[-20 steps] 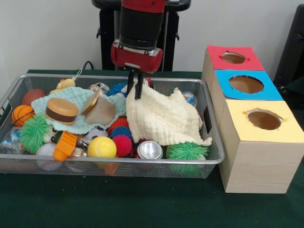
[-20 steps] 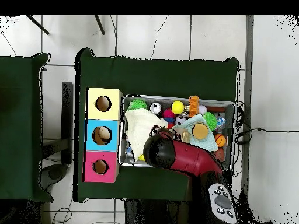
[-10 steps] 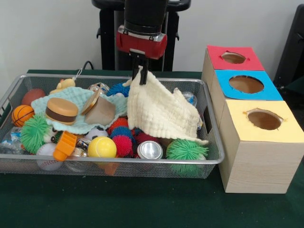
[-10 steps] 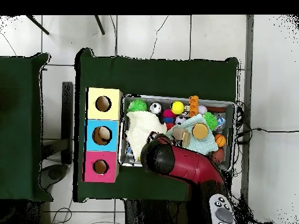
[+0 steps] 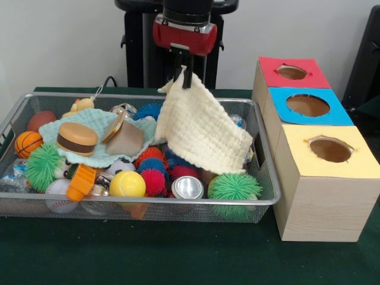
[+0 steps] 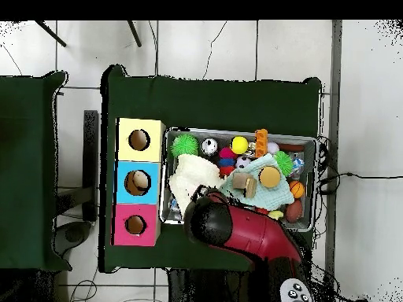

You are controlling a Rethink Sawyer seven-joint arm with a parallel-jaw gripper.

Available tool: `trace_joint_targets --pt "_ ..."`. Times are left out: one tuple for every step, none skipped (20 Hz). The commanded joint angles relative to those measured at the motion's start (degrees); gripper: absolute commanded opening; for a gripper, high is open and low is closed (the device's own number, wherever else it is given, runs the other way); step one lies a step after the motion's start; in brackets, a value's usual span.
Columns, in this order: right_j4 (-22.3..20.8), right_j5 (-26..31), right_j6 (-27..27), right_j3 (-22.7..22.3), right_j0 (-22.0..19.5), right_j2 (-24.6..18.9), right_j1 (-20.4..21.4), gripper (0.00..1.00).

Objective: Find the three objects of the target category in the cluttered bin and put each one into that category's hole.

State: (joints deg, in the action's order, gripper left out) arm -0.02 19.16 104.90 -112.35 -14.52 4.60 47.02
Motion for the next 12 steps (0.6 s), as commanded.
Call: trace_joint_targets --pt "3.31 7.87 6.53 -5.99 -0.6 -5.69 3.98 0.0" --pt "3.59 8.64 6.23 -6.12 -0.86 -5.83 4.39 0.0" --pt "3.73 9.17 5.85 -6.31 -1.1 -5.98 4.81 0.0" --pt "3.9 9.4 5.6 -6.57 -1.37 -6.16 5.13 0.0" --pt "4.07 9.62 5.35 -6.83 -1.64 -6.33 5.44 0.0" --pt "4.17 9.66 5.19 -7.07 -1.84 -6.37 5.66 0.0" --pt "4.13 9.6 4.86 -7.29 -2.09 -6.44 5.87 0.0" --pt "4.11 9.53 4.3 -7.74 -2.63 -6.65 6.2 0.0" --pt "4.17 9.48 3.49 -8.24 -3.46 -7.1 6.51 0.0" --pt "4.04 9.71 2.58 -8.44 -4.29 -7.43 6.76 0.0" --pt "3.79 9.99 1.75 -8.55 -4.99 -7.62 7.05 0.0" --pt "3.69 10.56 0.82 -8.64 -5.9 -7.98 7.33 0.0"
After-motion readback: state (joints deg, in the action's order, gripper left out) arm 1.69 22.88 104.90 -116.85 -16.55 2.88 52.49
